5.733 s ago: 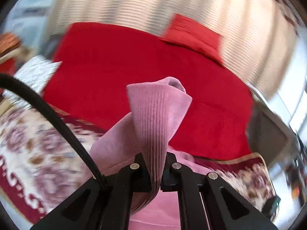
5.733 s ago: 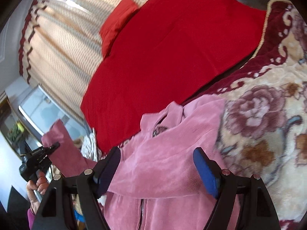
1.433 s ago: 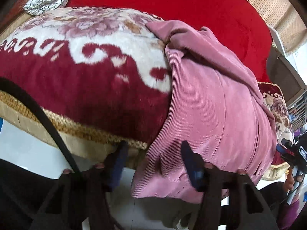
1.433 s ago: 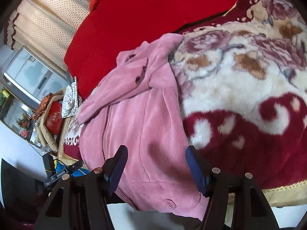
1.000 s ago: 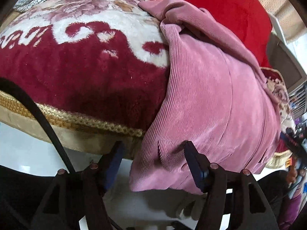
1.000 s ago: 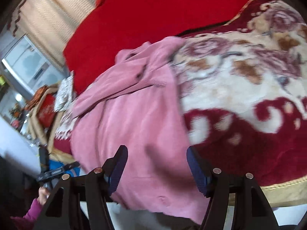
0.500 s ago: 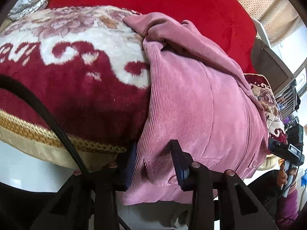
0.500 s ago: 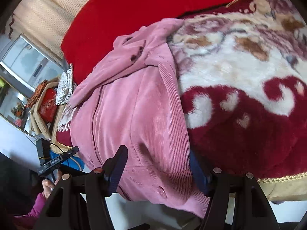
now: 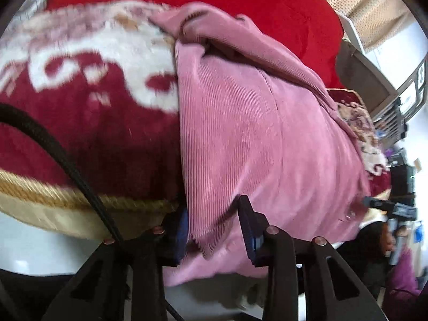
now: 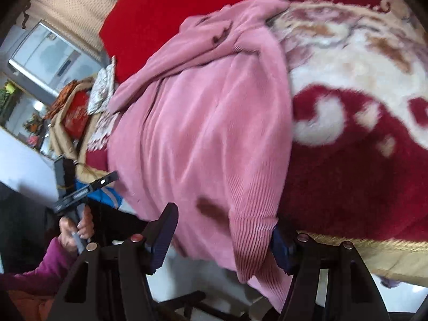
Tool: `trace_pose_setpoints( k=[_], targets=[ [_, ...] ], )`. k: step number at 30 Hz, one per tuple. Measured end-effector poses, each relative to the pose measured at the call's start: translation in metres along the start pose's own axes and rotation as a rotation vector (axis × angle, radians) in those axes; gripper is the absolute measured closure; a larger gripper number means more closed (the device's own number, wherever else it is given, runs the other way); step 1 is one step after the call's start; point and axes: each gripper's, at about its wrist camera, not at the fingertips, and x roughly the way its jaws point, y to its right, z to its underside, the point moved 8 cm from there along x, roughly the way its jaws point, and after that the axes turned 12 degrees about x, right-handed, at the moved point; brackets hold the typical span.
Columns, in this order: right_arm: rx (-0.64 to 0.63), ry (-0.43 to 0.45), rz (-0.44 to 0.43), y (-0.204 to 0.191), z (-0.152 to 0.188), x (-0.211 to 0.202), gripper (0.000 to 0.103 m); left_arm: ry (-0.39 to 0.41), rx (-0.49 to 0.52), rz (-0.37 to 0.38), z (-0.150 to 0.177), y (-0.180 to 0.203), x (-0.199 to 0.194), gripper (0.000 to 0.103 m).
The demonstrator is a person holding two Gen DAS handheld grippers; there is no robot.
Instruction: Fold large clothes
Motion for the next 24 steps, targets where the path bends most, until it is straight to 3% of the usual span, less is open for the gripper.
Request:
trace_pose_setpoints(
  k=[3, 6, 7, 8, 10, 14, 18, 21, 24],
  targets=[
    [0.009, -0.066, 0.002, 0.002, 0.008, 0.013, 0.036, -0.107, -0.043, 0.071, 0.019, 0.004, 0.016, 0.063],
    [-0.001, -0.11, 0.03, -0.001, 0.016, 0.026, 0.036, -0.204, -0.035, 0.029, 0.031, 0.001, 0.033, 0.063],
    [-0.005, -0.114, 0.042, -0.002, 0.017, 0.029, 0.036, -0.201, -0.025, 0.025, 0.031, 0.002, 0.033, 0.064],
    [-0.016, -0.111, 0.062, -0.003, 0.019, 0.033, 0.041, -0.192, -0.023, 0.032, 0.029, 0.003, 0.032, 0.073],
    [-0.047, -0.093, 0.087, -0.007, 0.021, 0.035, 0.065, -0.173, -0.008, 0.041, 0.026, 0.01, 0.026, 0.088],
    [-0.025, -0.044, 0.032, -0.015, 0.023, 0.021, 0.084, -0.145, 0.04, 0.046, 0.021, 0.022, 0.017, 0.095],
    [-0.051, 0.0, -0.036, -0.031, 0.024, 0.004, 0.087, -0.111, 0.06, 0.064, 0.013, 0.031, 0.011, 0.095],
    [-0.052, -0.004, -0.02, -0.033, 0.023, 0.011, 0.087, -0.157, 0.087, 0.028, 0.018, 0.029, 0.024, 0.09],
    [-0.042, -0.008, -0.023, -0.035, 0.024, 0.014, 0.089, -0.165, 0.089, 0.022, 0.014, 0.033, 0.032, 0.092]
  ],
)
